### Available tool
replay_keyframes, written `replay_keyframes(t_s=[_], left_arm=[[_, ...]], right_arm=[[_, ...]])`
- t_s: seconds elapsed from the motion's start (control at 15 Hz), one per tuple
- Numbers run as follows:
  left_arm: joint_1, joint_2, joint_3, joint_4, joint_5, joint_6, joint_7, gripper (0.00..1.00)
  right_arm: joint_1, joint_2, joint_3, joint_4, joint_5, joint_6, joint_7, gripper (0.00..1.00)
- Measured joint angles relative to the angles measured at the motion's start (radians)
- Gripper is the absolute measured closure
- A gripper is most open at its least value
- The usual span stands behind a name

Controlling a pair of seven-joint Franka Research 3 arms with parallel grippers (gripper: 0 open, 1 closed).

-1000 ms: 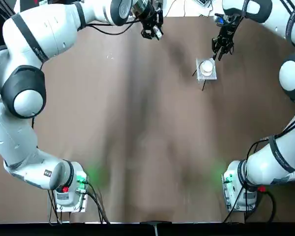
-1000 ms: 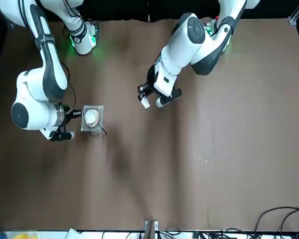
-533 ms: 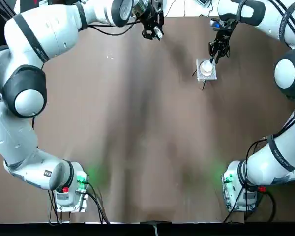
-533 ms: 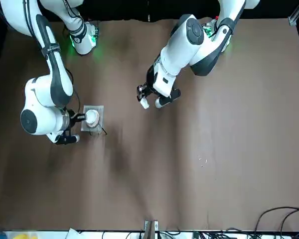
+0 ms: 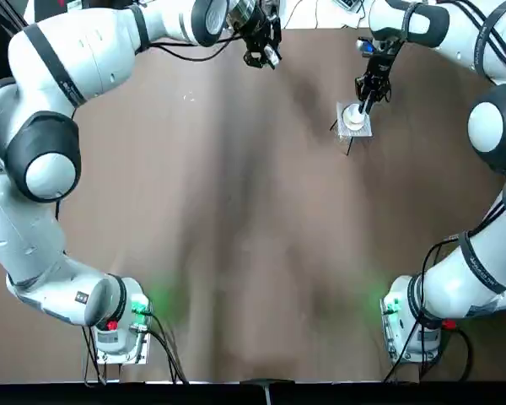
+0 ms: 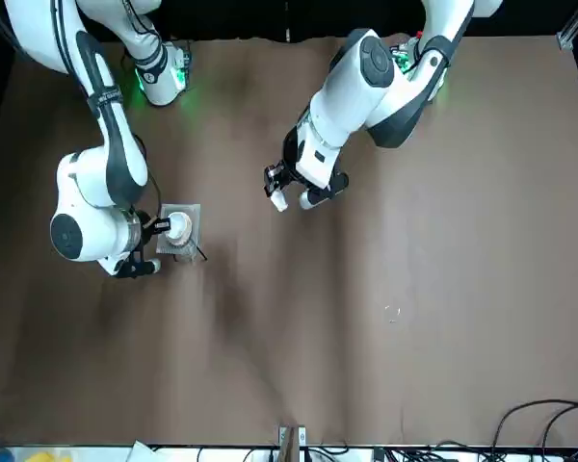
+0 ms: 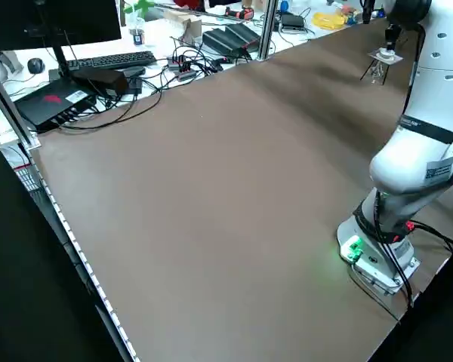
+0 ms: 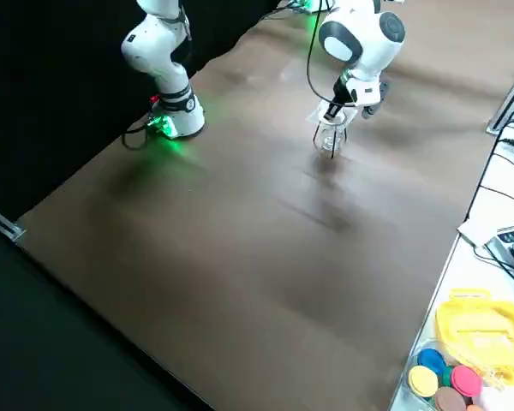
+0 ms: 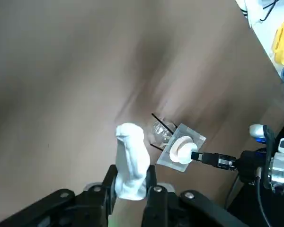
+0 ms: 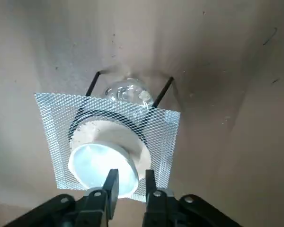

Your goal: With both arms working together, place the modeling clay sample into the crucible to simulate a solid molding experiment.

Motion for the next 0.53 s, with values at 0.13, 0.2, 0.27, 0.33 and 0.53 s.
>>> replay_keyframes(t_s=[0.13, 0.2, 0.27, 0.33, 0.53], left_arm=[[0.000, 0.000, 0.000, 0.000, 0.000, 0.000, 0.000, 0.71], [0.000, 0.000, 0.000, 0.000, 0.000, 0.000, 0.000, 0.71], [0.000, 0.000, 0.000, 0.000, 0.000, 0.000, 0.000, 0.72], [0.000, 0.001, 0.000, 0.000, 0.000, 0.000, 0.000, 0.72], [0.000, 0.001, 0.000, 0.000, 0.000, 0.001, 0.000, 0.71]], right_arm=[[0.000, 0.001, 0.000, 0.000, 0.000, 0.001, 0.000, 0.76], [0.000, 0.003, 0.000, 0.000, 0.000, 0.001, 0.000, 0.77], [0.000, 0.006, 0.000, 0.000, 0.000, 0.003, 0.000, 0.78], [0.000, 0.010, 0.000, 0.000, 0.000, 0.005, 0.000, 0.78], [0.000, 0.018, 0.000, 0.000, 0.000, 0.007, 0.000, 0.78]])
